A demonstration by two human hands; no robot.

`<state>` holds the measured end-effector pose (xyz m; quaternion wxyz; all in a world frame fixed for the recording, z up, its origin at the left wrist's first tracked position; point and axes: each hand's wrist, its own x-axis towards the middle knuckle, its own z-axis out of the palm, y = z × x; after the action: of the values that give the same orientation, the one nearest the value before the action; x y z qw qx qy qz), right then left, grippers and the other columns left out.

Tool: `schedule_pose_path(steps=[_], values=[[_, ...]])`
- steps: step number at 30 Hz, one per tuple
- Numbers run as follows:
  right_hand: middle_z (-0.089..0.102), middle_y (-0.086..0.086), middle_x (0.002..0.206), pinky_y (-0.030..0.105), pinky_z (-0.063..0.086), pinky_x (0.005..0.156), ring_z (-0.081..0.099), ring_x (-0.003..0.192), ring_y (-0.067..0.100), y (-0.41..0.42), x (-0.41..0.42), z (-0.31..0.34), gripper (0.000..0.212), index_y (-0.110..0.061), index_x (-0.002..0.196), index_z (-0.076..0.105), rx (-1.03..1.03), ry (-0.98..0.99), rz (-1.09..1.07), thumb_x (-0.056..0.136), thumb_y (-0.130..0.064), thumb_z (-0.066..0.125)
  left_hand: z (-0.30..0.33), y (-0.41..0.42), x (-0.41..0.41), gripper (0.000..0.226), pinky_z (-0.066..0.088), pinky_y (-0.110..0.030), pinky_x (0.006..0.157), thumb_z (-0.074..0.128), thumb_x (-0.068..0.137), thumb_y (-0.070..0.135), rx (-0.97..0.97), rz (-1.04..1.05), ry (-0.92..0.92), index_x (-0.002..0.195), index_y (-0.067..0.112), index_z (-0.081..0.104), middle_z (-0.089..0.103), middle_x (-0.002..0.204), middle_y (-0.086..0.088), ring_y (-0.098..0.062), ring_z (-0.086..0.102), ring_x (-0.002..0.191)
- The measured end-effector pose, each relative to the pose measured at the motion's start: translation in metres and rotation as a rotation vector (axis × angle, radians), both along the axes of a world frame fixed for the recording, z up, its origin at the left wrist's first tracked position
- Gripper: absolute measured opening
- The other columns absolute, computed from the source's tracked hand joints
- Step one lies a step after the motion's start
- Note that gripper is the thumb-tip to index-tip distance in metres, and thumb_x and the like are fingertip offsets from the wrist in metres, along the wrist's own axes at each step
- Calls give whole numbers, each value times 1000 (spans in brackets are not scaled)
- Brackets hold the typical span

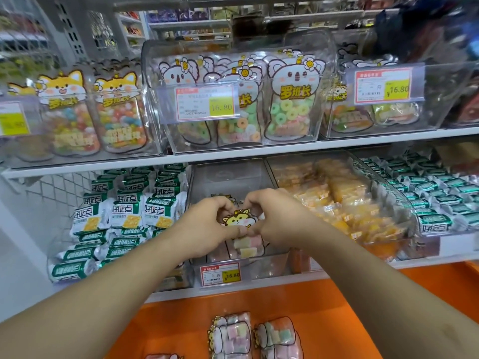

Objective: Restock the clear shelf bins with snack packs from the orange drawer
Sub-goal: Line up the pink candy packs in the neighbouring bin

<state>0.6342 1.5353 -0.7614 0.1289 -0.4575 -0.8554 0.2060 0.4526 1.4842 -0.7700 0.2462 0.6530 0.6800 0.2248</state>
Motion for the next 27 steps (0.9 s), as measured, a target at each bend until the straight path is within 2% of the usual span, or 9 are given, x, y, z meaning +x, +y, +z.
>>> schedule_pose_path(steps=[3, 6, 10, 13, 16, 21, 23, 25, 27], values=[[64, -4, 102, 29, 55, 67, 60, 86, 7, 0, 12, 0, 30, -26, 110, 67, -31, 17, -46, 87, -19, 85, -3, -1, 4, 48, 62, -34, 70, 89, 80, 40, -98, -58, 7, 119, 36, 61, 71, 99, 9, -16, 73, 80], [65, -3, 100, 30, 49, 74, 55, 101, 17, 2, 19, -3, 35, -28, 114, 67, -42, -21, -15, 85, -22, 86, -11, 0, 10, 32, 47, -23, 50, 80, 92, 24, -48, -65, 51, 119, 31, 64, 69, 87, 6, -7, 63, 60], [67, -6, 99, 35, 34, 101, 37, 122, 18, 5, 22, -7, 44, -35, 126, 64, 1, -121, 33, 86, -41, 81, -23, 7, 17, 23, 57, -38, 69, 80, 90, 28, -19, -32, 107, 110, 24, 68, 71, 94, -1, -21, 69, 84], [60, -11, 100, 41, 6, 128, 43, 132, 21, 8, 22, -11, 42, -38, 128, 66, 103, -252, 88, 88, -46, 78, -29, 10, 20, 21, 56, -37, 69, 81, 88, 18, -109, -56, 58, 102, 24, 66, 67, 87, -3, -23, 66, 79], [61, 4, 133, 47, -2, 129, 33, 146, 27, 10, 20, -13, 50, -39, 139, 61, 132, -338, 85, 92, -41, 77, -31, 13, 16, 33, 49, -22, 66, 61, 87, -7, -147, -12, 23, 105, 21, 62, 63, 95, 5, -15, 61, 86], [58, 5, 140, 51, 2, 130, 31, 147, 30, 16, 16, -19, 52, -43, 141, 59, 146, -340, 75, 92, -42, 76, -33, 25, 15, 50, 49, -30, 64, 57, 95, 2, -233, 108, 322, 141, 18, 49, 60, 118, -5, -23, 62, 92], [57, 4, 140, 47, 2, 129, 33, 146, 29, 17, 15, -19, 53, -43, 142, 59, 148, -327, 69, 92, -42, 77, -38, 28, 19, 57, 52, -32, 73, 56, 95, 3, -288, 121, 390, 149, 13, 42, 55, 128, -10, -27, 60, 105], [58, 3, 140, 45, 2, 129, 35, 144, 26, 16, 15, -17, 53, -41, 143, 59, 157, -318, 68, 92, -42, 77, -43, 32, 19, 66, 53, -37, 95, 60, 93, 5, -295, 170, 417, 154, 10, 36, 47, 146, -14, -33, 53, 129], [58, 3, 139, 44, 4, 128, 35, 143, 26, 15, 15, -17, 54, -41, 143, 59, 162, -309, 67, 92, -42, 77, -46, 33, 19, 69, 50, -42, 105, 66, 91, 7, -285, 210, 464, 153, 9, 36, 46, 148, -17, -37, 48, 136]])
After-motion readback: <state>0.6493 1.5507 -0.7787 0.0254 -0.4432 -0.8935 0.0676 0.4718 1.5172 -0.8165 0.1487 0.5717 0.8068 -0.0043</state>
